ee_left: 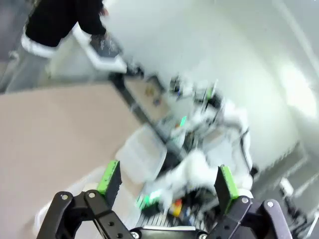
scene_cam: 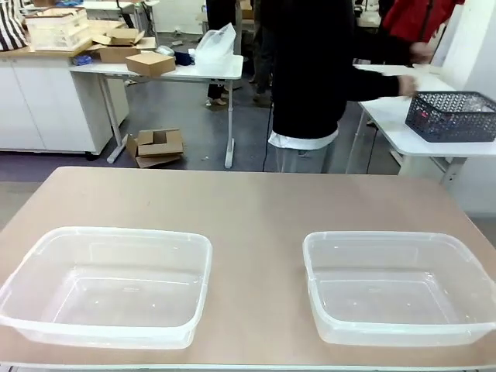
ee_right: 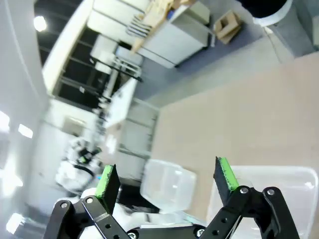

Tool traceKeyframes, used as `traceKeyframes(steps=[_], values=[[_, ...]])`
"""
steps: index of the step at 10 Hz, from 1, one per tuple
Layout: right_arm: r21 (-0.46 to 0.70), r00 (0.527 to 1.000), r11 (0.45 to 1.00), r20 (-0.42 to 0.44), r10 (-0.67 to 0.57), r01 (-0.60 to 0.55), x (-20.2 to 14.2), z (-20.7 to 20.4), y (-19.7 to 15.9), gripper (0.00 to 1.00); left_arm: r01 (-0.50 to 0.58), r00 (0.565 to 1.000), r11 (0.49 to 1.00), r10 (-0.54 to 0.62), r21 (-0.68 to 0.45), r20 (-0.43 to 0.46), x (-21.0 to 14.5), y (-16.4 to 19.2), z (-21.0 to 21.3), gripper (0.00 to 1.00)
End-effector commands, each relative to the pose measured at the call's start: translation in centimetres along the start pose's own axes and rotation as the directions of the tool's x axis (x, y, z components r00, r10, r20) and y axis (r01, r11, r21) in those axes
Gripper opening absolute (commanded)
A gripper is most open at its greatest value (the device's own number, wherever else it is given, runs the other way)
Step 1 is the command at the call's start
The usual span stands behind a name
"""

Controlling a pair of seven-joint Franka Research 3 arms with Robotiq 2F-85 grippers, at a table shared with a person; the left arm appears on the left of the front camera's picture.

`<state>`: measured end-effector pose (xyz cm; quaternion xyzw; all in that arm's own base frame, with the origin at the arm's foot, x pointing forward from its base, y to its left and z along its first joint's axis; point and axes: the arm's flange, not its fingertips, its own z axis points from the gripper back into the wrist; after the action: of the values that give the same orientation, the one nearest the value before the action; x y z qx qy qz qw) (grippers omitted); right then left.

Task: Sort the waste into each basket.
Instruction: Pick up the Organizing box on the left side of the table and lift it.

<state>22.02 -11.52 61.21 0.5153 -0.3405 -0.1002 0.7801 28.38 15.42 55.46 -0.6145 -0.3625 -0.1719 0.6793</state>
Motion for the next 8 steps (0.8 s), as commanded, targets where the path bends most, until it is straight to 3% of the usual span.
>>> traceKeyframes(steps=[1,2,8], values=[[0.035,0.992,0.992,0.019,-0.123,0.122,-10.2,-8.0,-10.4,1.00,-0.066,0.980,0.994,0.049,0.085,0.193,0.6,1.6,-4.5,1.00],[0.000,1.000,1.000,0.000,0.000,0.000,0.0,0.0,0.0,1.00,0.000,1.000,1.000,0.000,0.000,0.000,0.0,0.0,0.0,1.00],[0.000,1.000,1.000,0.000,0.000,0.000,0.0,0.0,0.0,1.00,0.000,1.000,1.000,0.000,0.000,0.000,0.0,0.0,0.0,1.00]])
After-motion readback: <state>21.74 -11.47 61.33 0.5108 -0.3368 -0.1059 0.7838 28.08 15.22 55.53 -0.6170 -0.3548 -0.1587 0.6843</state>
